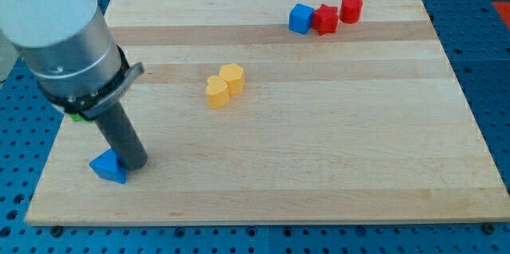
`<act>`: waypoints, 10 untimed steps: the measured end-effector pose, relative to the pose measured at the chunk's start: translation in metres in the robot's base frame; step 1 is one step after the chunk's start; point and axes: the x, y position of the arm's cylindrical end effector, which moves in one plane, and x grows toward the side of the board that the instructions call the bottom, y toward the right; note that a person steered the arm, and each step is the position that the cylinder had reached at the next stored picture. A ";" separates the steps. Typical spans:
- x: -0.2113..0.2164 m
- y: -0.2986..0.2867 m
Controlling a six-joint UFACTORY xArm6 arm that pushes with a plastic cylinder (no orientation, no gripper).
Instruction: Move the blue cube downwards
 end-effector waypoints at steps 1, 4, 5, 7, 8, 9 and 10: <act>0.004 -0.039; -0.007 0.132; -0.013 0.176; -0.038 0.196; -0.039 0.206; -0.068 0.226; -0.153 0.270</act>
